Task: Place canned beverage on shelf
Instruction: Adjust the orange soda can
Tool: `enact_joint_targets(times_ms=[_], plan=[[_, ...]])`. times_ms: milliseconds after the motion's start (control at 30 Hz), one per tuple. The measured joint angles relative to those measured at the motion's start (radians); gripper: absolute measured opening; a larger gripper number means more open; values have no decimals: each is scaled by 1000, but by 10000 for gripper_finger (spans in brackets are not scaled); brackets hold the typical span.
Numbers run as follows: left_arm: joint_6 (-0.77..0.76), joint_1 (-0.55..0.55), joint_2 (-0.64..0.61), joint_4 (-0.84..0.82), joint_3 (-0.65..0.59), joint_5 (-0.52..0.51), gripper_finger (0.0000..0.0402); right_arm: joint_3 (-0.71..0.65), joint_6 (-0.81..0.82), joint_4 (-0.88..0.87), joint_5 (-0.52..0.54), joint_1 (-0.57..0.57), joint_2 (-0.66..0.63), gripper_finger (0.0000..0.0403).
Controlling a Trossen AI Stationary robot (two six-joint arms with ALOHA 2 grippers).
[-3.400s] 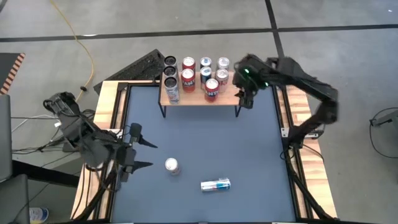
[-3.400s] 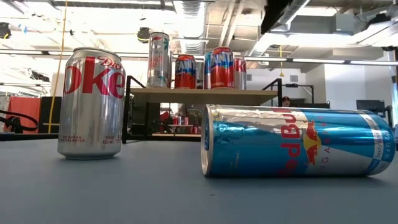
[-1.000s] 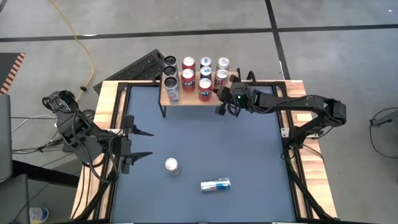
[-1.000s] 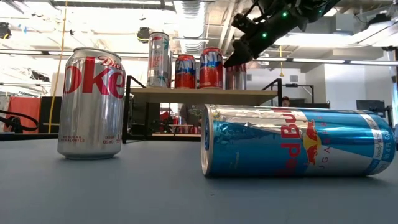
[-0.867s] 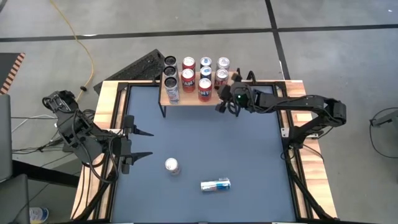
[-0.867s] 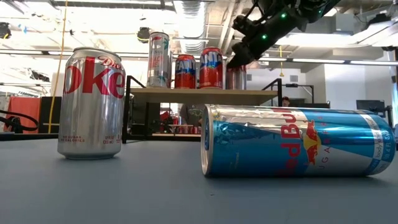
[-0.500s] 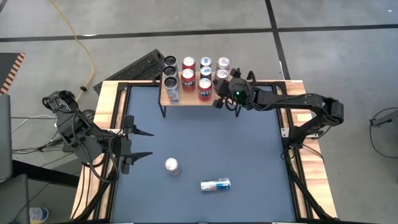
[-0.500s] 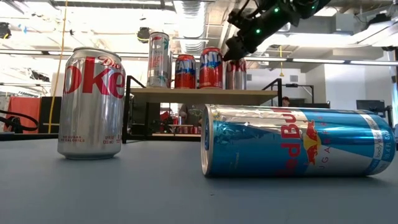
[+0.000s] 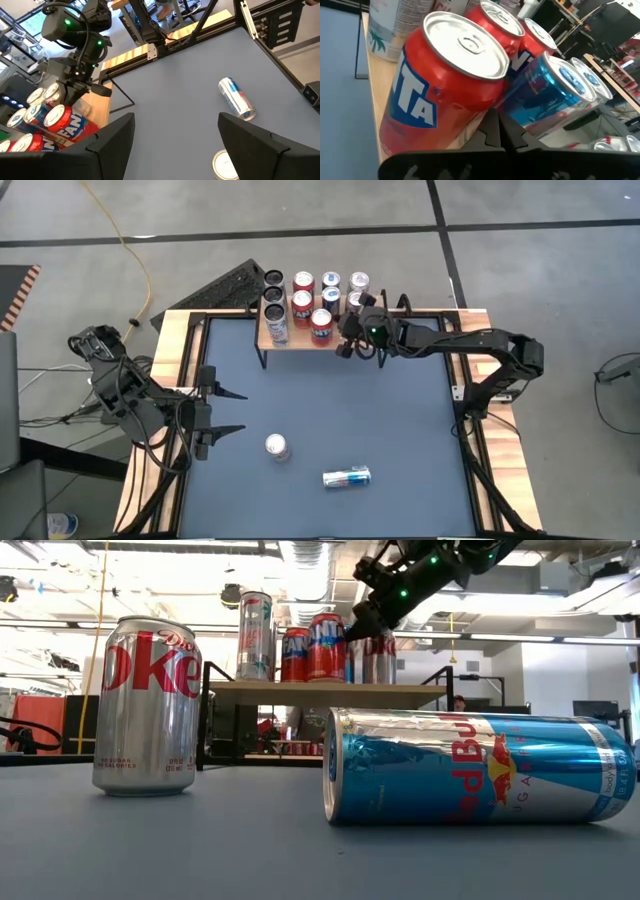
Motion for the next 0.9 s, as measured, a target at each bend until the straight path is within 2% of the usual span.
enact_joint_targets(times_ms=[633, 667, 800, 900], plan=[[7, 0, 0, 0, 0, 0, 275, 0, 10, 88, -107, -19, 2, 0], [6, 0, 0, 0, 0, 0, 275, 0, 3, 90, -91, -16, 1, 0], [1, 0, 0, 0, 0, 0, 275, 0, -7, 69, 115, 26, -4, 0], [-2, 0, 0, -1, 0, 0, 275, 0, 49, -5, 160, 56, -22, 0]])
